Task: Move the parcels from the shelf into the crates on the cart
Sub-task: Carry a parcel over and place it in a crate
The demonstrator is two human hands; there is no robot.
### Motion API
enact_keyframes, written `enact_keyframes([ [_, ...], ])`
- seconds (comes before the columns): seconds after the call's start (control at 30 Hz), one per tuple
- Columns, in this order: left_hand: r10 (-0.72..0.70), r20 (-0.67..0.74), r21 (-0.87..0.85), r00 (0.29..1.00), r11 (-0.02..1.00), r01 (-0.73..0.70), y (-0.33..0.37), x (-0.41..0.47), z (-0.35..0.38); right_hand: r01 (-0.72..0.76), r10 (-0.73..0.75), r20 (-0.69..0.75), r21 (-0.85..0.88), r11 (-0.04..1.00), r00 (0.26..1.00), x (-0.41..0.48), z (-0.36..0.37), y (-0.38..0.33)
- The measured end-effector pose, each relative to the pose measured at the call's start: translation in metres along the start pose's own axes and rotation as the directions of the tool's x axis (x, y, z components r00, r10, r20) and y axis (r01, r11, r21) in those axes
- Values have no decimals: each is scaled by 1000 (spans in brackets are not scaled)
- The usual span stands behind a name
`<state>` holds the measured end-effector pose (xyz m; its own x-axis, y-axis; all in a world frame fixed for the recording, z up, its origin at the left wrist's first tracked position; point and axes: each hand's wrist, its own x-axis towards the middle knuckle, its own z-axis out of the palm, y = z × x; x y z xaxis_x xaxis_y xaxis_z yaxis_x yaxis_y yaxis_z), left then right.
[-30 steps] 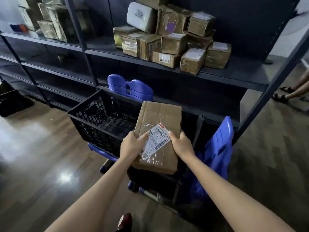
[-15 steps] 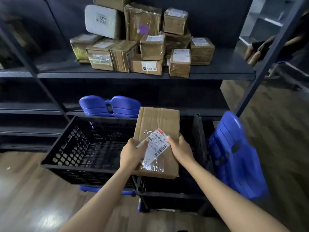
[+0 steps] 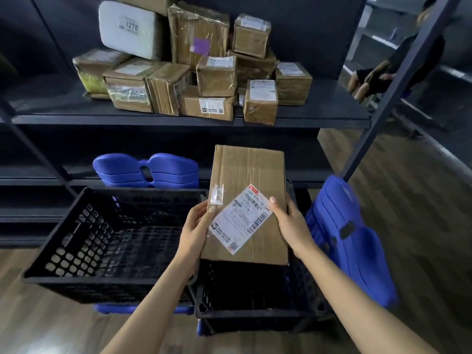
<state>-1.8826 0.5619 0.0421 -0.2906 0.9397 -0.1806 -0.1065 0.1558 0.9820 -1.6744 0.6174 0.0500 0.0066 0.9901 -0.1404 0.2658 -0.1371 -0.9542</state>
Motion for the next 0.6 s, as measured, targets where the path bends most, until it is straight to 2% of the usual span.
enact_keyframes([
  [0.1, -22, 103, -132, 994, 991, 36, 4, 3, 2, 40, -40, 10, 11, 999, 999, 1, -6, -12],
  [0.23, -33, 154, -249, 988, 966, 71, 1, 2, 6, 107, -107, 73, 9, 994, 992, 1, -19, -28],
  [0.4, -45, 95, -425, 994, 902, 81, -2, -11, 19, 66, -63, 233, -6, 998, 970, 6, -44, -53],
  [0.53, -22, 62, -464, 998, 884, 48, 4, -21, 29, -19, 34, 420, -39, 999, 907, 4, -56, -57],
  [0.6, -10, 51, -470, 999, 882, 33, 6, -26, 31, -31, 54, 459, -58, 998, 887, 4, -60, -59],
])
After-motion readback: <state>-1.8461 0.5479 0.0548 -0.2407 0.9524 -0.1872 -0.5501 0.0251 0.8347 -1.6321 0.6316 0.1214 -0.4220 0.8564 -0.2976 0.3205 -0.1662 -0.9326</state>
